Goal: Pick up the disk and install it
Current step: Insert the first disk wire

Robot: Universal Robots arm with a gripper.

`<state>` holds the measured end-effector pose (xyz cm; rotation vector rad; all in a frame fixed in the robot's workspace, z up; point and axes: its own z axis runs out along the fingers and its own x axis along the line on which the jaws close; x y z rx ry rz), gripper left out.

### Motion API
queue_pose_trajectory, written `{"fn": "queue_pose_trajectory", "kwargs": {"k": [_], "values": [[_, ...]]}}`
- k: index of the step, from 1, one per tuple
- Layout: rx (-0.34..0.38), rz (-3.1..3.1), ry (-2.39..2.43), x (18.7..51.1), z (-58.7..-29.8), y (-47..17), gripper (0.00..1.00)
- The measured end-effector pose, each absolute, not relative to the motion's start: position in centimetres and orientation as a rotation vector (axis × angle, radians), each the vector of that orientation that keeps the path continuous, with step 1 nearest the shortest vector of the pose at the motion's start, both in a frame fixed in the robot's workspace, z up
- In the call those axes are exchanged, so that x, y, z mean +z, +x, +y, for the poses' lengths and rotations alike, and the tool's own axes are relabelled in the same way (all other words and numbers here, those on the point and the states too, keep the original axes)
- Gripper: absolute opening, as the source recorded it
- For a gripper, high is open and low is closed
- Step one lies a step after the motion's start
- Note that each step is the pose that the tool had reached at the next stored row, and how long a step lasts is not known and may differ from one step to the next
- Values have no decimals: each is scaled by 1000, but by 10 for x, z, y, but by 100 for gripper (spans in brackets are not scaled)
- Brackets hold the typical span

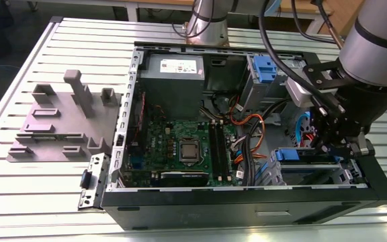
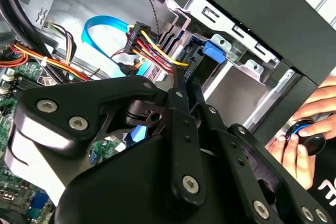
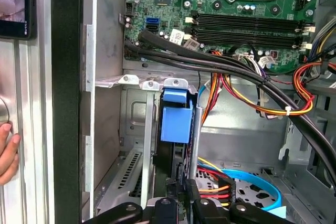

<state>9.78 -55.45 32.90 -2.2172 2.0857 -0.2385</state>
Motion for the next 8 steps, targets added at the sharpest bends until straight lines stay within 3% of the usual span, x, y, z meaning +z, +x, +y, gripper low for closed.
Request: {"fn": "queue_pose_trajectory", "kwargs": {"k": [8], "values": [[-232, 2085, -2213, 325, -554, 98, 18]]}}
